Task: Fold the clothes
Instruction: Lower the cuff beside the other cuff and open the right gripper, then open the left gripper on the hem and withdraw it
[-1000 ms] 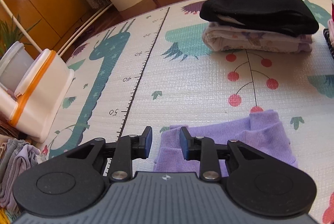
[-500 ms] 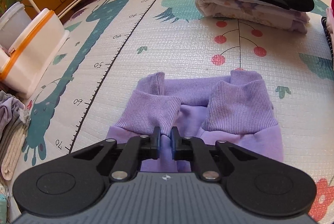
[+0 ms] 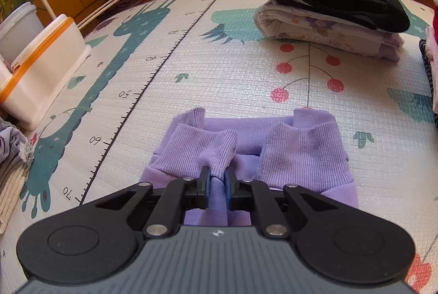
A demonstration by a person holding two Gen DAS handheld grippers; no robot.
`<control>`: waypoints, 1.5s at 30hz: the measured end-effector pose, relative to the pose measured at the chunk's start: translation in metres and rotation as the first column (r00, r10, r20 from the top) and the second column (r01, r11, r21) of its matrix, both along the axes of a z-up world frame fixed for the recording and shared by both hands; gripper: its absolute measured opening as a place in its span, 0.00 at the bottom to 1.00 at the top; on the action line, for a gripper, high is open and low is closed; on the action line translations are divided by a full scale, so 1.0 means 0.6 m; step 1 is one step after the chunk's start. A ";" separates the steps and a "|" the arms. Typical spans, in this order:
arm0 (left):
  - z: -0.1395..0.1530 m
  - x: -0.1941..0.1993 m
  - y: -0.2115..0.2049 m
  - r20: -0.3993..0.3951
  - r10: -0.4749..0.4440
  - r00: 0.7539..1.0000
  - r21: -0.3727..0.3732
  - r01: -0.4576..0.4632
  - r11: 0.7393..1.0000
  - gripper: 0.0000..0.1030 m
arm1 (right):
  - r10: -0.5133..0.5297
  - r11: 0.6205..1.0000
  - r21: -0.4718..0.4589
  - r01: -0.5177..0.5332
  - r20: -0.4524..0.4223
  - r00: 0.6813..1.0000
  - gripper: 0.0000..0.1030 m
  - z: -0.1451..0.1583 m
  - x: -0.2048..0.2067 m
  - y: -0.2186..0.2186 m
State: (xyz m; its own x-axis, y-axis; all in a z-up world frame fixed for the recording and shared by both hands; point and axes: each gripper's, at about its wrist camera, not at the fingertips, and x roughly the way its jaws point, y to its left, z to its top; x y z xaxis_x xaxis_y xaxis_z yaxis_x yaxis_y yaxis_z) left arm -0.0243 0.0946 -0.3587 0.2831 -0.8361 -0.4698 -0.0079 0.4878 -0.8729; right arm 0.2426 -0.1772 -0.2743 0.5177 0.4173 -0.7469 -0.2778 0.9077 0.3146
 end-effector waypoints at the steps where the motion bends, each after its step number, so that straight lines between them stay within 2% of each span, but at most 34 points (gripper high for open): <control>1: 0.001 0.001 0.002 0.002 -0.001 1.000 0.002 0.001 1.000 0.14 | 0.008 1.000 0.014 -0.008 0.009 1.000 0.16 0.006 0.000 -0.002; 7: 0.009 0.002 0.004 0.034 -0.020 0.999 0.032 0.019 0.999 0.14 | -0.014 1.000 -0.015 0.015 0.095 0.995 0.24 0.046 -0.027 -0.031; 11: 0.009 0.002 0.004 0.044 -0.025 0.999 0.046 0.023 0.999 0.15 | 0.091 0.995 -0.057 -0.084 0.135 0.987 0.27 0.059 -0.077 -0.024; 15: 0.006 0.003 0.005 0.039 -0.020 0.999 0.053 0.018 0.998 0.15 | 0.224 0.970 -0.128 -0.209 0.118 0.967 0.25 0.044 -0.137 0.004; 20: -0.001 0.004 0.007 0.006 -0.002 1.000 0.045 0.001 0.999 0.15 | 0.185 0.973 -0.155 -0.169 0.091 0.979 0.26 0.004 -0.171 0.008; 23: 0.018 0.005 -0.003 0.037 -0.031 0.999 0.078 0.028 0.997 0.15 | 0.181 0.971 -0.173 -0.167 0.067 0.981 0.26 -0.022 -0.170 0.011; 24: 0.026 0.006 -0.007 0.049 -0.043 0.998 0.091 0.039 0.995 0.16 | 0.172 0.974 -0.165 -0.157 0.082 0.982 0.26 -0.016 -0.173 0.008; 26: 0.043 0.007 -0.016 0.080 -0.072 0.994 0.123 0.062 0.990 0.31 | 0.153 0.980 -0.148 -0.136 0.111 0.982 0.26 -0.002 -0.179 0.002; 27: 0.055 0.007 -0.021 0.107 -0.096 0.990 0.150 0.080 0.985 0.41 | 0.148 0.981 -0.147 -0.129 0.130 0.980 0.26 0.006 -0.185 0.000; 30: 0.093 0.007 -0.034 0.193 -0.181 0.964 0.238 0.133 0.962 0.42 | 0.136 0.981 -0.159 -0.107 0.187 0.973 0.26 0.035 -0.210 -0.013; 32: 0.123 0.005 -0.040 0.274 -0.219 0.937 0.313 0.129 0.941 0.42 | 0.133 0.982 -0.157 -0.101 0.206 0.969 0.27 0.050 -0.231 -0.022; 35: 0.161 0.007 -0.061 0.391 -0.289 0.874 0.383 0.131 0.914 0.40 | 0.145 0.979 -0.173 -0.107 0.222 0.964 0.27 0.062 -0.265 -0.030; 36: 0.168 0.007 -0.071 0.430 -0.331 0.840 0.409 0.146 0.901 0.38 | 0.152 0.977 -0.182 -0.112 0.225 0.963 0.27 0.063 -0.276 -0.031; 37: 0.170 0.006 -0.082 0.454 -0.375 0.808 0.437 0.165 0.884 0.34 | 0.163 0.974 -0.190 -0.121 0.223 0.961 0.27 0.063 -0.287 -0.032; 39: 0.165 0.014 -0.112 0.472 -0.448 0.759 0.494 0.193 0.848 0.33 | 0.189 0.967 -0.209 -0.145 0.211 0.959 0.27 0.057 -0.300 -0.030; 40: 0.159 0.018 -0.124 0.474 -0.475 0.741 0.517 0.202 0.832 0.29 | 0.202 0.964 -0.216 -0.157 0.203 0.958 0.27 0.053 -0.304 -0.029; 41: 0.149 0.020 -0.129 0.467 -0.485 0.740 0.529 0.206 0.823 0.28 | 0.214 0.960 -0.225 -0.169 0.194 0.957 0.27 0.048 -0.304 -0.026; 44: 0.096 0.026 -0.137 0.400 -0.484 0.779 0.573 0.200 0.795 0.28 | 0.247 0.945 -0.258 -0.199 0.165 0.955 0.27 0.029 -0.293 -0.010; 45: 0.085 0.025 -0.139 0.403 -0.477 0.781 0.582 0.184 0.792 0.25 | 0.257 0.940 -0.269 -0.210 0.156 0.954 0.27 0.023 -0.289 -0.005</control>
State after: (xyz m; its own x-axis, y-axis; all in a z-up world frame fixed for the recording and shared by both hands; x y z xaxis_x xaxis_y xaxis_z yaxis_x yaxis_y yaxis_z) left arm -0.0094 0.0113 -0.3077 0.3477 -0.6187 -0.7046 0.6046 0.7222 -0.3358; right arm 0.0692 -0.1802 -0.2608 0.5672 0.3582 -0.7416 -0.5230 0.8523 0.0117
